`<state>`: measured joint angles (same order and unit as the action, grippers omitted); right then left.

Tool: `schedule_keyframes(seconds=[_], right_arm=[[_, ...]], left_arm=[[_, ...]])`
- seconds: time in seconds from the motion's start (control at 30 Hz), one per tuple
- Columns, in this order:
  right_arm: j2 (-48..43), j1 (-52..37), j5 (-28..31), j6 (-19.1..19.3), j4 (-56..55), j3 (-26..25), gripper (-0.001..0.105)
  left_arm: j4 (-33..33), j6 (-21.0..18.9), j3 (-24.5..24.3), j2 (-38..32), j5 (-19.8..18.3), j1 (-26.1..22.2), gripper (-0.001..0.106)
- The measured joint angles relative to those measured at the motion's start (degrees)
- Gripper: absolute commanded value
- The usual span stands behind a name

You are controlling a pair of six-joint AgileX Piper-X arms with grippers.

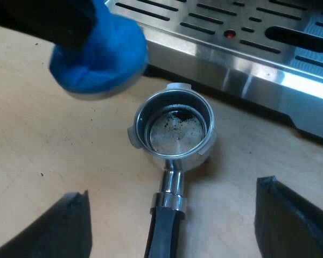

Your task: Grind coffee beans and then tamp

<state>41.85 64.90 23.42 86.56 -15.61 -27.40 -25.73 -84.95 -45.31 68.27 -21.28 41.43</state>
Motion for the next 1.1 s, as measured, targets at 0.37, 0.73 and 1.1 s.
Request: schedule_keyframes(seconds=[0.37,0.73,1.1], right_arm=[[0.0,0.0,0.0,0.0,0.0,0.0,0.065],[0.0,0.0,0.0,0.0,0.0,0.0,0.065],[0.0,0.0,0.0,0.0,0.0,0.0,0.065]], left_arm=[[4.23,1.24,0.0,5.0,-0.06,0.0,0.001],[5.17,10.95,0.0,6.49,1.34,3.57,0.001],[5.89,13.1,0.0,9.81,8.97,6.19,0.001]])
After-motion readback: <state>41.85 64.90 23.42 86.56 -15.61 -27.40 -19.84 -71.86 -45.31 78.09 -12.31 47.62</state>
